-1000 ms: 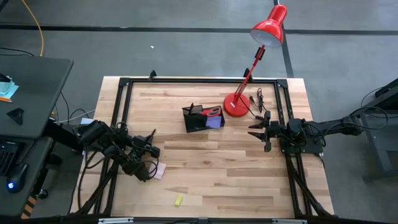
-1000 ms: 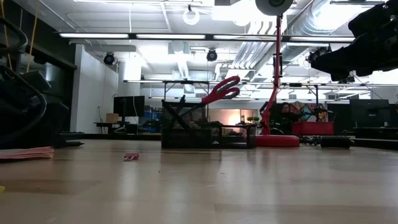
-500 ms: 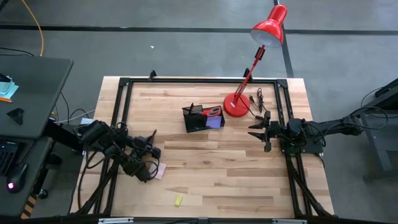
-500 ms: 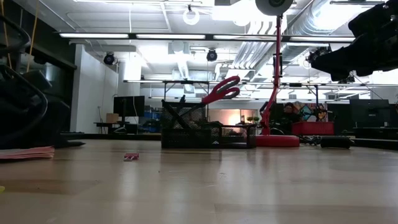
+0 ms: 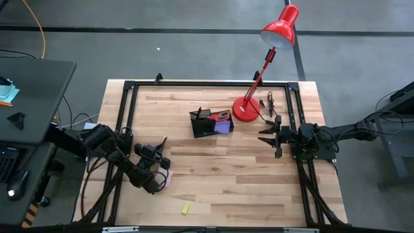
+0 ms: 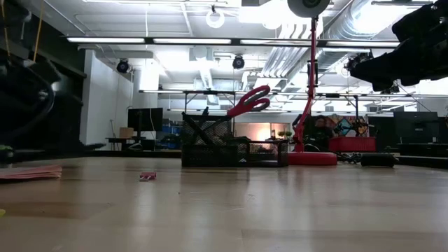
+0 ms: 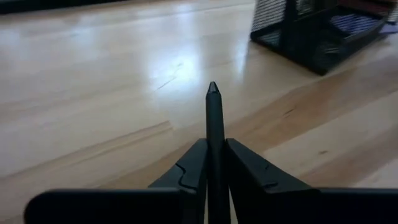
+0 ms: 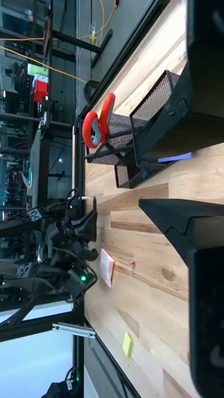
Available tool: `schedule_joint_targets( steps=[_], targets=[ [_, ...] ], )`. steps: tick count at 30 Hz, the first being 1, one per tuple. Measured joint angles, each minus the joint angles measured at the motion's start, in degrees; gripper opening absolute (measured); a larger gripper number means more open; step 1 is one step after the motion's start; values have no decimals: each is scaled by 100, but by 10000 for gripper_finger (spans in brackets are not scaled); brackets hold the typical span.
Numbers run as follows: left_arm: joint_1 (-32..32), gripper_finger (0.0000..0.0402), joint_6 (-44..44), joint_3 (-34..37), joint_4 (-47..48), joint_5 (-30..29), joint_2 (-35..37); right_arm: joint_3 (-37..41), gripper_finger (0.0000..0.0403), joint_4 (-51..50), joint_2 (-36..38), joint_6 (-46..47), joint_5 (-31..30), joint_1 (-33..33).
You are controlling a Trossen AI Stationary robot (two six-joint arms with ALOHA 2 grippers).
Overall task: Pick and place office supplies into organizer
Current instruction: Put the black pen into the black desk organizer
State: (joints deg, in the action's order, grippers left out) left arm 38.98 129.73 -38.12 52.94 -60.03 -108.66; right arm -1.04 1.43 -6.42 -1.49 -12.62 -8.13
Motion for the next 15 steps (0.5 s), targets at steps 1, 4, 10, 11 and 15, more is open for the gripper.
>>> schedule_joint_targets(
  steps=[1, 4, 10, 11, 15],
  targets=[
    [0, 35, -94, -102, 136, -9, 45, 0, 108, 1, 1, -1, 0, -1],
    [0, 22, -427, -439, 486, -81, 163, 0, 108, 2, 0, 1, 0, -1],
    [-2, 35, -900, -1051, 1146, -241, 387, 0, 108, 2, 0, 1, -2, 1],
    [-2, 36, -960, -1143, 1201, -240, 402, 0, 108, 0, 0, 1, -2, 1],
    [-2, 28, -1398, -1496, 1306, -240, 430, 0, 108, 0, 0, -1, -2, -1]
  ],
)
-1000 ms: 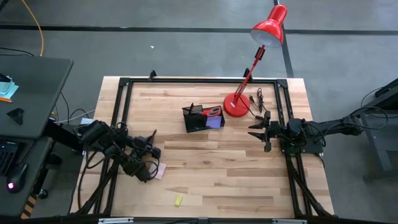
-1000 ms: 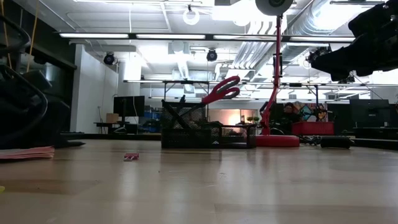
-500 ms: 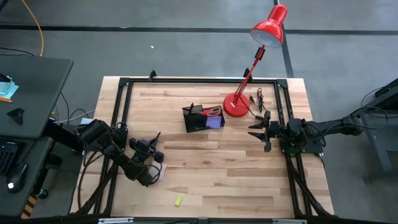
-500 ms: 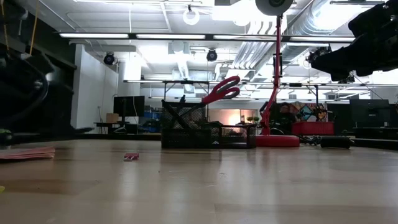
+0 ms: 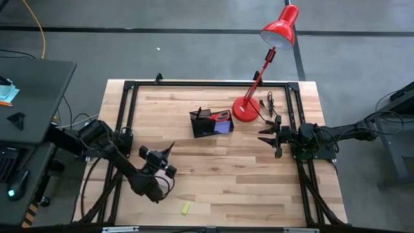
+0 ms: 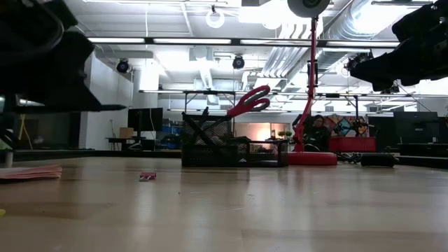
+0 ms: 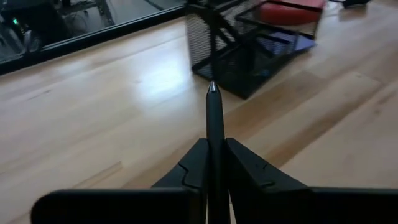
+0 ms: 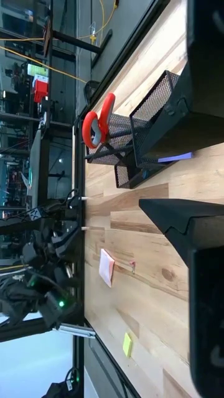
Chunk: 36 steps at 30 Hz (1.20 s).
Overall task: Pick and place office supplies into organizer
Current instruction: Put the black pen into the black desk organizer
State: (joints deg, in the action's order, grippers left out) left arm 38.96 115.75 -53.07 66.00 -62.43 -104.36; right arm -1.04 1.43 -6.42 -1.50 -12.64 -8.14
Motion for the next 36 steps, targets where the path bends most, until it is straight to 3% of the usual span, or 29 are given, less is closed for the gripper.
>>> schedule_joint_targets(
  steps=[12, 26, 30, 36],
  targets=[
    [-111, 27, -1098, -821, -320, 137, 0, 0, 108, 1, 0, 0, -3, 1],
    [-940, 24, -4890, -1200, -3177, 1610, 0, 0, 108, 2, 2, 2, -17, 0],
    [-1190, 30, -5484, -1200, -3635, 2210, 0, 9, 108, 116, 0, -4, -43, 1],
    [-1484, 37, -6007, -1200, -3820, 2754, 0, 11, 108, 317, 2, 1145, -33, 2]
  ],
)
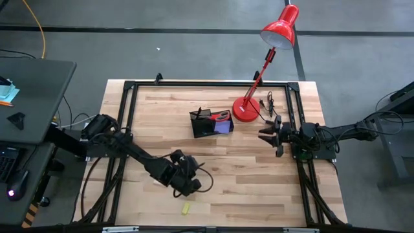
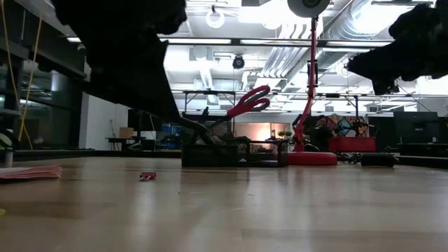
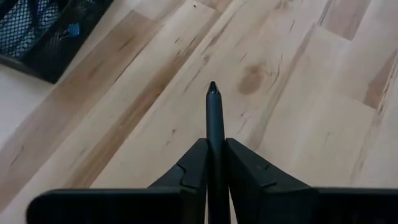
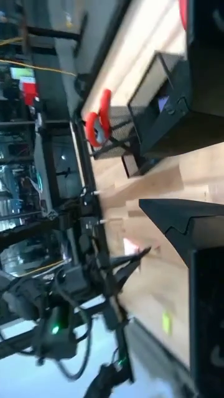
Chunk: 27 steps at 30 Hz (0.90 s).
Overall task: Pick and place office supplies into organizer
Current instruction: Put the black pen into the black desk organizer
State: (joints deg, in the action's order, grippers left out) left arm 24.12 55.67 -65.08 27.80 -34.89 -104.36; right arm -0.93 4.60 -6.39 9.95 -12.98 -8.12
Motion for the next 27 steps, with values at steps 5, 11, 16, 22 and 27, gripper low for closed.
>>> schedule_joint_targets(
  steps=[5, 11, 16, 22, 27],
  targets=[
    [-149, 23, -366, -39, -105, 159, 0, 0, 108, -260, -6, 1012, 730, -3],
    [-247, 39, -775, -262, -79, 216, 0, 0, 108, -494, -407, 1378, 1356, -83],
    [-281, 31, -1137, -491, -82, 366, 0, -2, 108, -307, -1136, 1602, 1368, -98],
    [-437, 29, -1515, -787, -92, 594, -2, -2, 108, 720, -2230, 1728, 1264, -101],
    [-556, 37, -1701, -894, -108, 701, -2, -326, 108, 1338, -3213, 1560, 1513, -102]
  ],
)
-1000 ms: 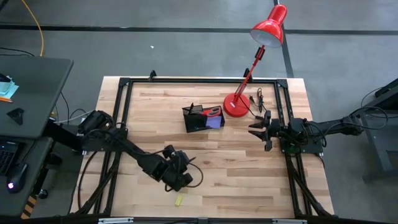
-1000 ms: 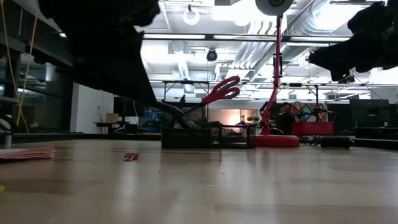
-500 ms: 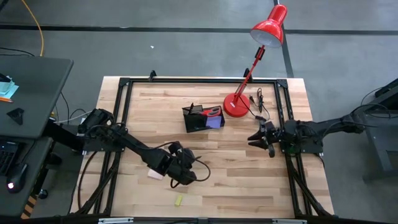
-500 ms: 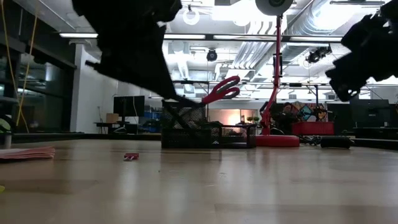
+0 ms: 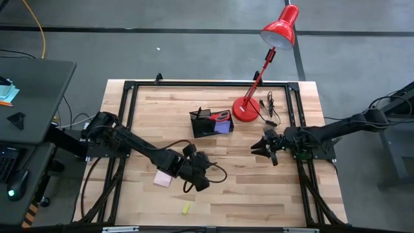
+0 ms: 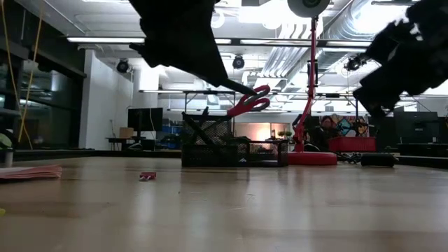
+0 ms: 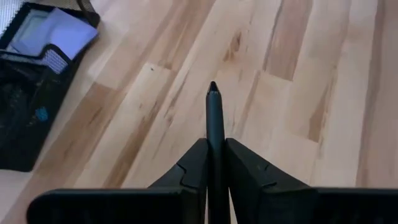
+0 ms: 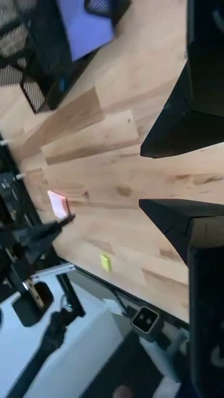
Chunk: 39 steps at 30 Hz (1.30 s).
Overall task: Pick and place office supplies into organizer
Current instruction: Put the black pen into the black desk organizer
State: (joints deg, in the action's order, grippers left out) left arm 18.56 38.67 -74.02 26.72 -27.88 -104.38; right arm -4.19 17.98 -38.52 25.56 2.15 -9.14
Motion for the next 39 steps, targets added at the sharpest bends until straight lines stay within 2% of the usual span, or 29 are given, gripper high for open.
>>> schedule_joint_targets(
  steps=[5, 9, 14, 17, 22, 26, 28, 32, 39],
  targets=[
    [-92, 24, -92, -4, -20, 153, 0, -861, 123, -9, -1215, -489, 406, -3],
    [-98, 34, -95, -4, -24, 153, 0, -1701, 132, -142, -2459, -785, 659, -3],
    [-95, 36, -117, -6, -12, 163, 0, -2608, 133, -316, -3939, -1557, 1253, -3],
    [-95, 27, -127, -6, -13, 196, 0, -3089, 133, -602, -4382, -2036, 1148, -29],
    [-95, 33, -139, -6, -13, 238, 0, -3646, 133, -625, -4874, -2875, 992, -263],
    [-93, 37, -139, -6, -13, 243, 0, -3974, 133, -749, -5127, -3181, 933, -416],
    [-93, 32, -139, -6, -13, 243, 0, -4104, 134, -891, -5186, -3313, 688, -470],
    [-93, 26, -157, -6, -13, 243, 0, -4192, 134, -907, -5235, -3491, 229, -516],
    [-93, 36, -238, -6, -20, 221, 0, -4192, 135, -654, -5234, -3616, 189, -510]
  ],
)
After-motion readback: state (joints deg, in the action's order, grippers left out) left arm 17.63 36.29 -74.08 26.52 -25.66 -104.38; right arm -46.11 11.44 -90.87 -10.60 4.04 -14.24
